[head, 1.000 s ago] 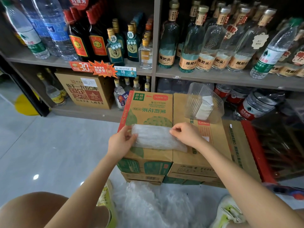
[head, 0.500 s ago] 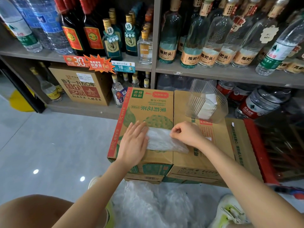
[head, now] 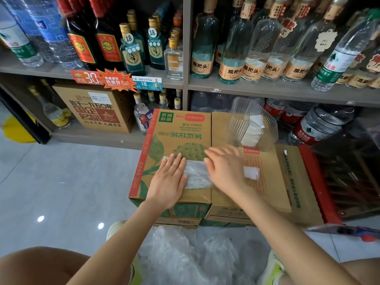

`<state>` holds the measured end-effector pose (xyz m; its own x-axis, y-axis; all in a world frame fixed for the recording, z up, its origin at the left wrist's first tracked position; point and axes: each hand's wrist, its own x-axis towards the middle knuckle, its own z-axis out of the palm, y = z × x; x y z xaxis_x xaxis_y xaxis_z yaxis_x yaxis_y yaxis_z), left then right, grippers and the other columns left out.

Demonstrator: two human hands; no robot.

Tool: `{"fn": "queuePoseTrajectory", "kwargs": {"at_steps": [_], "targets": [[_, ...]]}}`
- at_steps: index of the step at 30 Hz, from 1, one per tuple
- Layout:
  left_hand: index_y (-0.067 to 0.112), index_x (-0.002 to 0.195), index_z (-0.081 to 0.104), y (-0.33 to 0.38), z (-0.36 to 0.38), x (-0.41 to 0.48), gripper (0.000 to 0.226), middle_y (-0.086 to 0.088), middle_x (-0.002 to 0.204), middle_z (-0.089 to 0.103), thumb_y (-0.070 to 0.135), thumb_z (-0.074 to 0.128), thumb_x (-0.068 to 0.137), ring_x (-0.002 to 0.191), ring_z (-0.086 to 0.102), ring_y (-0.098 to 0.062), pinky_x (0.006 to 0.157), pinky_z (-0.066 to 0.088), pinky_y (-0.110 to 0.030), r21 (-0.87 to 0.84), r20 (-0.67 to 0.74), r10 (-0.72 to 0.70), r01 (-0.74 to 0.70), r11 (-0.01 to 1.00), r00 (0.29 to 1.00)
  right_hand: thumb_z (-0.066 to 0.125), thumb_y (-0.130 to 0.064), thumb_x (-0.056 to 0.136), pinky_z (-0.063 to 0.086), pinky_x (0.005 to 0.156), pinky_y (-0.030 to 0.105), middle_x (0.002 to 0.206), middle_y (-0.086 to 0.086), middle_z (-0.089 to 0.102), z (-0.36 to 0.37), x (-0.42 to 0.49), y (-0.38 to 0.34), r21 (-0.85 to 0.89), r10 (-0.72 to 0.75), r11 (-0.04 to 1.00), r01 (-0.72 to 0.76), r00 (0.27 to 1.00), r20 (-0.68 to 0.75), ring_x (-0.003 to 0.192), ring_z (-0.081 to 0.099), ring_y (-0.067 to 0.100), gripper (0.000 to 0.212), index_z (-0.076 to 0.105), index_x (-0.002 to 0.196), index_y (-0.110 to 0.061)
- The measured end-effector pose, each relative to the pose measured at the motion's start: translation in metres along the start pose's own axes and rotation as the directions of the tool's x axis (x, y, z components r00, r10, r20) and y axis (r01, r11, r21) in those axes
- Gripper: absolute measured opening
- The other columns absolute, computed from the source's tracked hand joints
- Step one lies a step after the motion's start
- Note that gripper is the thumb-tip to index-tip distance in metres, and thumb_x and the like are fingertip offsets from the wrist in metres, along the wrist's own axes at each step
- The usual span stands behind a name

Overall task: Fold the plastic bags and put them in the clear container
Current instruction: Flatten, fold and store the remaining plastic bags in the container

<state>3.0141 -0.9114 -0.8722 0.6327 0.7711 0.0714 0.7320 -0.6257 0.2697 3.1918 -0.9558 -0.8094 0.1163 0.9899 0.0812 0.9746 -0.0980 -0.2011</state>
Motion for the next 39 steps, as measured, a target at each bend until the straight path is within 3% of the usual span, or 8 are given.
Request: {"fn": "queuePoseTrajectory", "kwargs": {"at_steps": [4,8,17,20,27,32,35,39], "targets": [[0.010,0.152,0.013,0.000,0.000,0.000,0.092,-0.005,0.160,0.008,0.059,-0.025,0.084,0.142,-0.010,-0.013,0.116,-0.015,-0.027,0.027,0.054,0.000,-0.002,1.000,0.999,0.016,-0.036,0.104,-0.007,0.119,0.042,0.158,0.001,0.020,0.028,-0.009,-0.029,-0.056,-0.087,0.994,0.099,0.981,0.173,0.147,0.012,0.018,0.051,0.023,0.150,-0.017],[0.012,0.152,0.003,0.000,0.000,0.001,0.084,-0.004,0.161,0.000,0.057,-0.018,0.085,0.146,-0.013,-0.017,0.116,-0.016,-0.029,0.073,0.089,-0.024,0.018,0.997,0.996,-0.013,-0.048,0.093,-0.015,0.116,0.047,0.160,-0.004,0.000,0.046,-0.020,-0.017,-0.137,-0.063,0.986,0.097,0.971,0.230,0.147,-0.006,0.016,0.065,0.002,0.151,-0.023],[0.014,0.152,-0.006,0.000,0.002,0.001,0.094,-0.002,0.159,-0.012,0.059,-0.035,0.075,0.147,-0.016,-0.019,0.115,-0.020,-0.030,0.118,0.102,-0.031,0.019,0.993,0.994,-0.031,-0.054,0.081,-0.018,0.115,0.045,0.156,-0.004,-0.023,0.027,-0.073,0.103,-0.224,0.264,0.950,-0.218,0.943,0.202,0.141,-0.026,0.017,0.069,-0.022,0.144,-0.029],[0.013,0.151,-0.004,-0.001,0.003,0.001,0.097,-0.004,0.160,-0.007,0.062,-0.036,0.074,0.146,-0.016,-0.018,0.115,-0.018,-0.030,0.108,0.106,-0.024,0.012,0.994,0.994,-0.028,-0.057,0.083,-0.016,0.116,0.044,0.157,-0.001,-0.013,0.021,-0.074,0.094,-0.177,0.230,0.962,-0.207,0.966,0.121,0.145,-0.015,0.020,0.071,-0.014,0.146,-0.027],[0.020,0.154,0.008,-0.003,-0.007,0.002,0.103,-0.004,0.160,-0.005,0.077,-0.019,0.073,0.140,-0.019,-0.011,0.105,-0.026,-0.015,-0.064,0.106,-0.023,0.030,0.998,0.994,0.025,-0.051,0.099,0.019,0.111,0.048,0.128,-0.004,0.061,0.039,-0.064,0.047,-0.005,-0.221,0.975,0.221,0.975,-0.039,0.123,0.055,0.017,0.054,0.066,0.118,-0.024],[0.029,0.129,0.059,-0.008,-0.022,-0.007,0.058,0.010,0.156,0.014,0.066,0.039,0.089,0.144,0.001,-0.005,0.117,0.003,-0.026,-0.421,0.019,-0.101,0.100,0.902,0.995,0.044,-0.034,0.094,0.032,0.107,0.048,0.113,-0.006,0.069,0.044,-0.066,0.047,0.067,-0.232,0.966,0.249,0.952,-0.201,0.108,0.065,0.013,0.034,0.074,0.104,-0.022],[0.023,0.107,0.073,-0.014,-0.027,-0.023,0.073,0.009,0.138,0.047,0.079,0.033,0.081,0.132,0.035,-0.011,0.113,0.024,-0.036,-0.370,-0.073,0.003,-0.030,0.929,0.997,0.044,-0.034,0.093,0.037,0.107,0.052,0.110,-0.008,0.070,0.043,-0.069,0.047,0.128,-0.212,0.961,0.245,0.950,-0.229,0.106,0.065,0.010,0.033,0.074,0.102,-0.024],[0.019,0.095,0.076,-0.023,-0.026,-0.036,0.050,0.006,0.105,0.069,0.060,0.052,0.081,0.100,0.062,-0.018,0.090,0.045,-0.036,-0.250,-0.150,0.063,-0.100,0.963,0.987,0.044,-0.038,0.092,0.033,0.109,0.049,0.105,-0.008,0.072,0.041,-0.069,0.049,0.260,-0.132,0.947,0.189,0.966,-0.223,0.103,0.066,0.007,0.035,0.075,0.099,-0.023]]}}
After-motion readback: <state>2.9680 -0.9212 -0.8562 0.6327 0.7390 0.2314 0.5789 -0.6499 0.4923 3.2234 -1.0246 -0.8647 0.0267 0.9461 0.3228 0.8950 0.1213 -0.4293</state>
